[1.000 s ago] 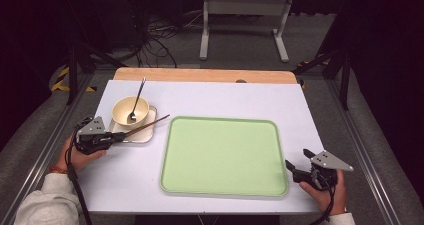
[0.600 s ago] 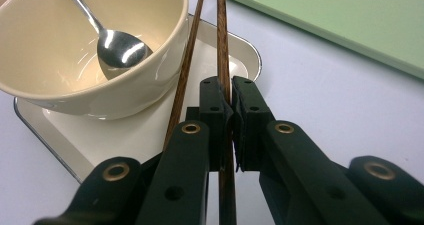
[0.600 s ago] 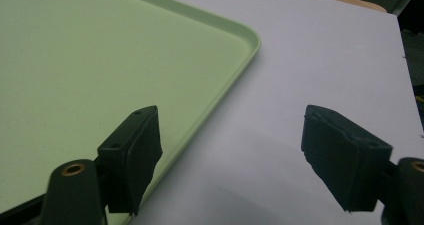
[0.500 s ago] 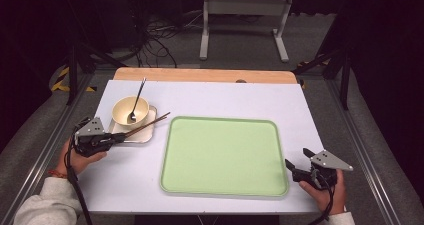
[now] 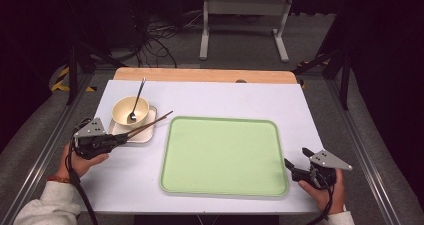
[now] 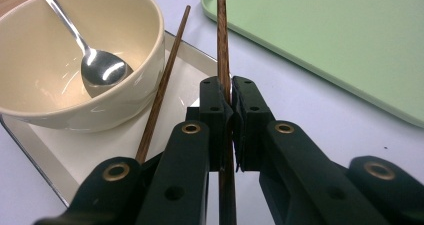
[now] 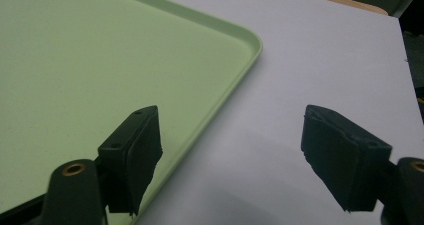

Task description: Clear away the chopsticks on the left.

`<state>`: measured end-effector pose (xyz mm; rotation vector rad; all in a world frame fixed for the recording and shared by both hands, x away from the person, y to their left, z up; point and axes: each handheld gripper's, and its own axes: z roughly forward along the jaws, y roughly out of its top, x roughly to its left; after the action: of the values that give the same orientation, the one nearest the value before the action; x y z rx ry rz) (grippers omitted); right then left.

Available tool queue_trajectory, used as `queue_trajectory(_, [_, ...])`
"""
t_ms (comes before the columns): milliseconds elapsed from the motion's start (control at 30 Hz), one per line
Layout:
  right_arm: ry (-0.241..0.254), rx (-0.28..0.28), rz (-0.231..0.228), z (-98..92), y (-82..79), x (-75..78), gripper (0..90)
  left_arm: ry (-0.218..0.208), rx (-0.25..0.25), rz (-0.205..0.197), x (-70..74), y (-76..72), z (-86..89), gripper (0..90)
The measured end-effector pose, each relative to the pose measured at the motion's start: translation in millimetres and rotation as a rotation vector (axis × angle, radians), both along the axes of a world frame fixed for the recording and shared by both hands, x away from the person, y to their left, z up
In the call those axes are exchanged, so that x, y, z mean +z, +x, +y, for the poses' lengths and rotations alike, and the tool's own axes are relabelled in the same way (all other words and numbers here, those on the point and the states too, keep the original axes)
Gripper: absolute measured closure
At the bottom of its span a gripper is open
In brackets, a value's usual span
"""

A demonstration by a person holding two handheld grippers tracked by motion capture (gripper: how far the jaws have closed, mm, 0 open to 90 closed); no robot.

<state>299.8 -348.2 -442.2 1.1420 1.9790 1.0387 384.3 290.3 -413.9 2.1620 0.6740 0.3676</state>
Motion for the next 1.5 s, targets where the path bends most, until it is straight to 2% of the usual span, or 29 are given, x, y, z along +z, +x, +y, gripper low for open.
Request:
queue_trajectory(167, [0.0, -0.001, 0.0, 0.0, -0.2, 0.0, 24.5, -0.03, -0.013, 0.006, 3.7, -2.9, -4.6, 85.0])
queue_trajectory(267, [0.003, -0.003, 0.0, -0.1, -0.4, 0.2, 24.5, -0.03, -0.02, -0.003, 6.5, -5.1, -8.9, 84.9])
queue_trajectory(433, [0.009, -0.005, -0.003, -0.4, -0.5, 0.7, 24.7, -0.054, -0.04, 0.003, 9.8, -8.7, -15.8, 85.0])
queue_trajectory(733, [0.017, -0.007, -0.006, -1.6, -0.7, 1.0, 24.8, -0.049, -0.075, 0.004, 14.9, -15.0, -32.8, 84.9])
queue_trajectory(800, [0.019, -0.009, -0.006, -2.1, -0.6, 1.0, 24.8, -0.079, -0.093, 0.007, 15.2, -15.5, -35.6, 85.0])
queue_trajectory(933, [0.018, -0.008, -0.007, -2.9, -0.8, 1.3, 24.9, -0.071, -0.101, 0.007, 16.1, -17.1, -41.4, 84.9])
queue_trajectory(1033, [0.019, -0.007, -0.01, -3.0, -0.8, 1.5, 24.9, -0.081, -0.107, 0.015, 16.5, -18.6, -46.9, 85.0])
queue_trajectory(1233, [0.019, -0.006, -0.012, -2.5, -0.7, 1.9, 24.9, -0.064, -0.127, 0.025, 15.5, -21.4, -60.8, 84.9])
queue_trajectory(1267, [0.018, -0.005, -0.012, -2.5, -0.7, 1.8, 24.9, -0.074, -0.133, 0.027, 14.9, -21.6, -62.8, 85.0])
queue_trajectory(1500, [0.018, -0.004, -0.01, -2.4, -0.3, 1.6, 25.0, -0.073, -0.146, 0.035, 12.9, -23.2, -72.4, 84.9])
